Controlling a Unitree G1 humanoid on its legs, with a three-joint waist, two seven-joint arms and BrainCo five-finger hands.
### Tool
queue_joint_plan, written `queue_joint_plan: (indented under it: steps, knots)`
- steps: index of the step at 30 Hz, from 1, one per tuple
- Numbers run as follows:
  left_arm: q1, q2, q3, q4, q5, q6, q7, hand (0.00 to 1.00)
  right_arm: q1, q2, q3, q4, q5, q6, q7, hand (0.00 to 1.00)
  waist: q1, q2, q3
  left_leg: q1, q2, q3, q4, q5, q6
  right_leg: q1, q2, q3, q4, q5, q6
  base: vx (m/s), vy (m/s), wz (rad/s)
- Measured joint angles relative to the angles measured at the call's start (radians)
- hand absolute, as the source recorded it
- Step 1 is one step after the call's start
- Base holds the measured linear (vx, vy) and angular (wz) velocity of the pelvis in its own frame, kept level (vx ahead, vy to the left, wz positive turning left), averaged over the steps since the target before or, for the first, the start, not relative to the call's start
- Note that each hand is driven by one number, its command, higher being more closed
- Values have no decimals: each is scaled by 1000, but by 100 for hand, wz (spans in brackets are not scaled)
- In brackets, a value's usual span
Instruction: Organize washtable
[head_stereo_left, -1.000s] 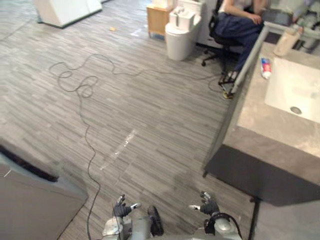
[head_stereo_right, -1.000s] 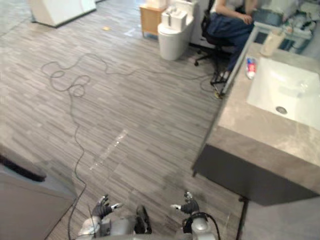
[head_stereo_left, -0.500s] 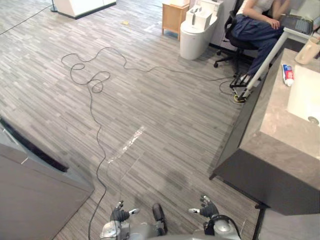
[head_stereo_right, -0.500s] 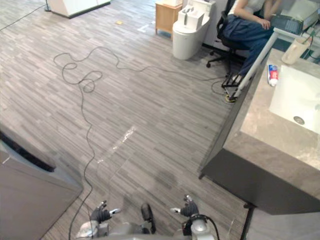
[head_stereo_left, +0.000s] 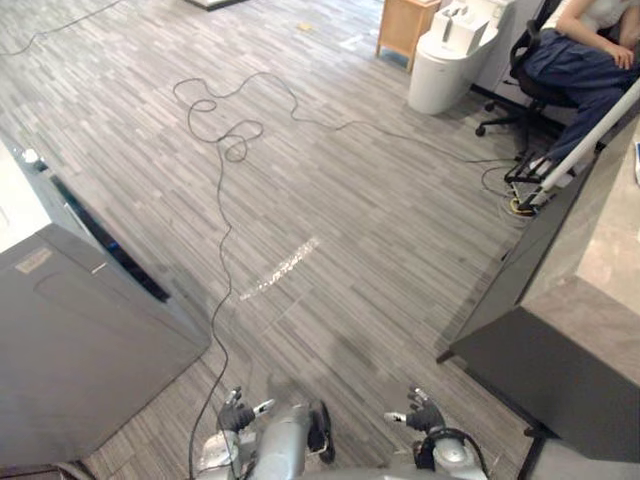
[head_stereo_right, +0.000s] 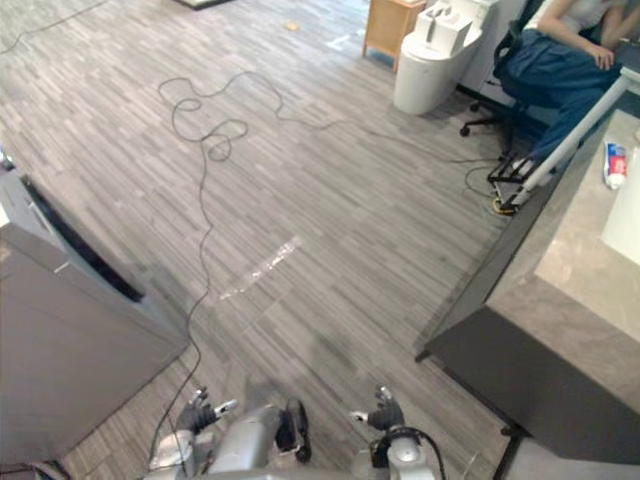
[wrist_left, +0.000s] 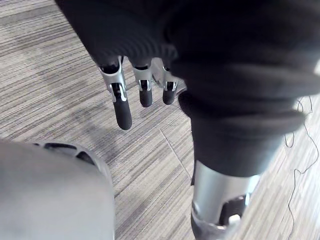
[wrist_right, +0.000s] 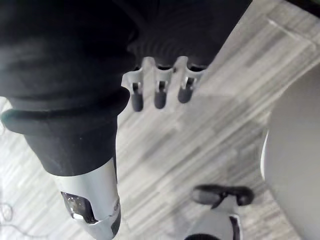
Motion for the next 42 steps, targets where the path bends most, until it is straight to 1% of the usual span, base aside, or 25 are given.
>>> queue_joint_plan:
  steps: [3,4,5,7,8,10,13,16,18,20,22,23,24,25,26,28,29,31,33,34,35,36,38,39,42]
  knots:
    - [-2,-6,-4,2,-11,-11,0,0,-4,5,0,6,-1,-1,0,0,19,-9,-6,1,-31,46,-62,-4,-23,-20,-6,39,-4,0,-5,-14,40,-32]
    - [-1,9,8,-6,-29,-19,-1,0,-1,12,-1,9,-5,-1,1,0,21,-27,-7,-55,-27,-13,97,-33,14,-44,-41,61,-26,3,-7,26,57,-49]
    - [6,0,23,-14,-28,-21,1,0,-2,9,-6,10,-6,2,2,0,40,-2,-19,-54,-9,-80,132,-34,35,-48,-31,82,-20,5,-6,81,90,-90]
    - [28,-6,34,-12,-38,-19,11,0,24,8,-10,12,-11,2,2,0,55,-5,-36,5,-18,-97,79,-96,9,-59,-36,130,14,12,-10,147,95,-100]
    - [29,2,23,-11,-38,-19,16,0,28,10,-1,1,-14,-2,3,0,49,-23,-42,22,-22,-77,67,-105,11,-91,-44,140,95,19,2,175,97,-73]
    - [19,23,-13,5,-37,-18,16,0,35,28,7,-27,-13,-3,8,0,29,-57,-42,74,-35,-55,45,-123,23,-226,-47,154,432,70,44,196,93,-41]
    - [8,36,-34,22,-37,-14,18,0,47,28,6,-58,-13,-15,9,0,14,-61,-32,186,-38,-57,5,-151,19,-330,-37,84,677,68,28,208,55,-8]
    - [3,28,-42,24,-36,-15,17,0,46,25,-4,-63,-12,-27,11,0,4,-58,-29,263,-42,-77,-67,-151,14,-399,-29,-32,582,51,3,213,39,12]
    - [3,28,-41,47,-36,-16,17,0,24,1,-16,-31,-8,-37,14,0,-14,-55,-27,320,-56,-91,-134,-142,11,-437,9,-73,341,66,-14,300,52,34]
    - [4,28,-39,62,-36,-16,17,0,23,-8,-50,-8,-4,-36,18,0,-31,-54,-28,386,-82,-133,-188,-143,7,-431,19,-88,257,114,-72,376,26,74]
    - [18,24,-33,61,-24,-16,16,0,30,-9,-83,6,11,-34,21,0,-44,-44,-32,451,-80,-190,-202,-168,-40,-402,52,-145,226,150,-120,593,-37,93]
    - [20,22,-4,60,-17,-15,14,0,32,-2,-86,7,11,-33,22,0,-42,-50,-34,437,-77,-203,-148,-172,-47,-382,75,-155,183,204,-165,756,-59,59]
    - [18,-1,20,59,-16,-9,15,0,28,-13,-85,1,10,-26,24,0,-41,-20,-34,384,-40,-214,-2,-178,-64,-340,90,-173,163,202,-164,650,-22,46]
    - [16,-11,29,55,-16,-7,15,0,28,-19,-85,-2,11,-26,23,0,-41,-13,-30,342,-24,-214,108,-161,-88,-311,100,-177,139,196,-168,763,-26,15]
    - [27,-18,45,37,-23,-4,14,0,27,-28,-80,-19,13,-18,22,0,-33,10,-19,249,13,-209,349,-46,-114,-241,124,-163,74,190,-168,510,1,-24]
    - [28,-26,50,11,-17,-5,15,0,29,-28,-76,-24,18,-10,21,0,-8,22,-1,139,74,-190,595,-59,-86,-110,141,-103,-6,169,-171,629,31,-66]
    - [25,-24,50,4,-17,-6,14,0,29,-22,-77,-24,19,-8,20,0,-6,11,7,104,83,-193,611,-75,-87,-55,137,-83,-35,159,-171,639,75,-65]
    - [21,-19,48,-4,-18,-18,5,0,27,-5,-76,-24,21,-2,17,0,16,3,9,18,90,-200,562,-79,-86,34,115,-37,-89,134,-144,455,113,-59]
    - [18,-28,47,-27,-19,-27,-5,0,17,8,-73,-19,28,-1,17,0,22,2,10,-82,74,-245,339,-85,-115,76,65,10,-93,90,-125,524,264,-72]
    - [19,-30,44,-28,-18,-32,-5,0,17,9,-69,-16,28,-2,17,0,22,10,8,-99,55,-315,143,-52,-152,88,40,50,-92,49,-79,470,313,-80]
    - [21,-35,42,-26,-25,-35,-4,0,17,8,-67,-12,28,-1,18,0,27,20,6,-100,59,-340,71,17,-175,96,36,75,-84,29,-55,507,355,-96]
    - [16,-31,38,-17,-25,-37,-3,0,17,18,-60,11,26,2,17,0,36,4,-8,-73,47,-294,90,35,-124,110,6,126,-70,5,-42,427,298,-79]
    - [19,-15,40,-17,-25,-37,-4,0,32,36,-8,2,17,1,21,0,44,-30,-33,-52,41,-231,101,-31,-96,63,-13,218,23,30,-45,577,328,-83]
    - [19,-6,41,-16,-26,-33,-3,0,39,41,20,-2,15,0,24,0,46,-49,-38,-15,42,-181,112,-51,-52,30,-21,254,124,40,-24,576,294,-80]
    - [18,1,38,13,-20,-24,-2,0,40,42,62,-23,1,-1,27,0,44,-53,-36,158,54,-101,87,-105,-2,-53,-11,245,416,65,50,548,221,-108]
